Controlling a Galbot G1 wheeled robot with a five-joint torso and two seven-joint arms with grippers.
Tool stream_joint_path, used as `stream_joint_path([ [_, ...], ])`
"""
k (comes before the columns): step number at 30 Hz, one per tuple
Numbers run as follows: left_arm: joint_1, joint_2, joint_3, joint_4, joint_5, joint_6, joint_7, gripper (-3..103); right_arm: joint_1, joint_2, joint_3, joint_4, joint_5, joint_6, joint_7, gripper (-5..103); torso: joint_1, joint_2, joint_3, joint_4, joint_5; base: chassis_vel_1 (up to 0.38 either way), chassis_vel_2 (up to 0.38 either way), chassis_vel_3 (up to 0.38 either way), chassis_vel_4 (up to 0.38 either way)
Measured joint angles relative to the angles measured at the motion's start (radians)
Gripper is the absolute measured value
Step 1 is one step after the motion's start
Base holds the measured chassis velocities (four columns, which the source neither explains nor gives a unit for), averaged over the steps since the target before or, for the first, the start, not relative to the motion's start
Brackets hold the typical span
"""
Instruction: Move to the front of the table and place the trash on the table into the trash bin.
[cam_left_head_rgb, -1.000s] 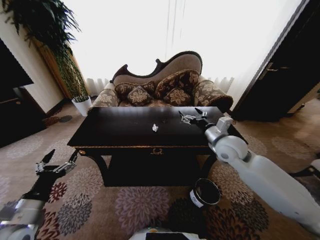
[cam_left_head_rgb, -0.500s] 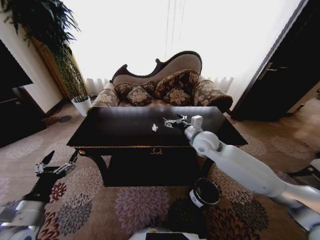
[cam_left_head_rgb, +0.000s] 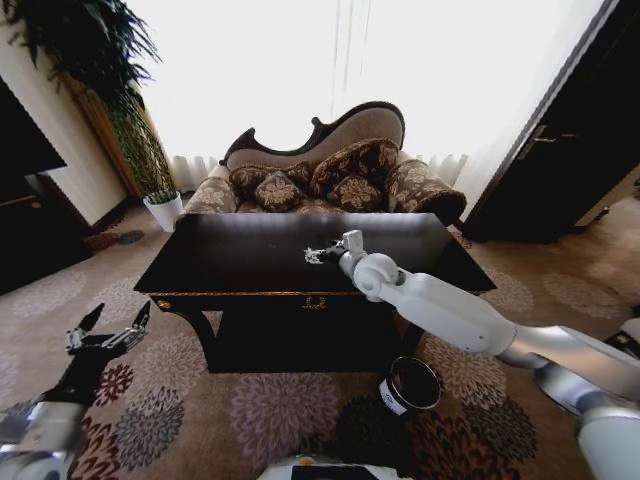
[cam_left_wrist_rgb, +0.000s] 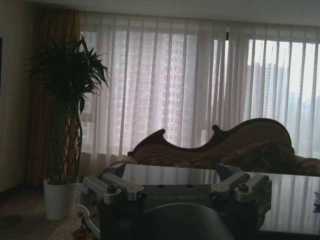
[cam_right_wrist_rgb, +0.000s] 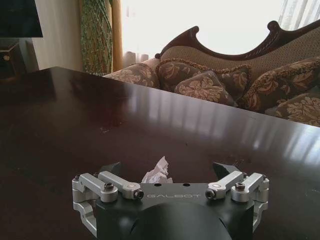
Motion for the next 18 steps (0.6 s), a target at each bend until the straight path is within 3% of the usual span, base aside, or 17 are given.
stream_joint_path([
  [18, -0.013, 0.026, 0.003, 0.033, -0.004, -0.006, 0.000, 100, 0.017, 0.042, -0.050, -0.086, -0.049, 0.004, -0.003, 100, 0.000, 0.000, 0.000, 0.0000, 0.0000, 0.000, 0.000, 0.000, 0.000],
])
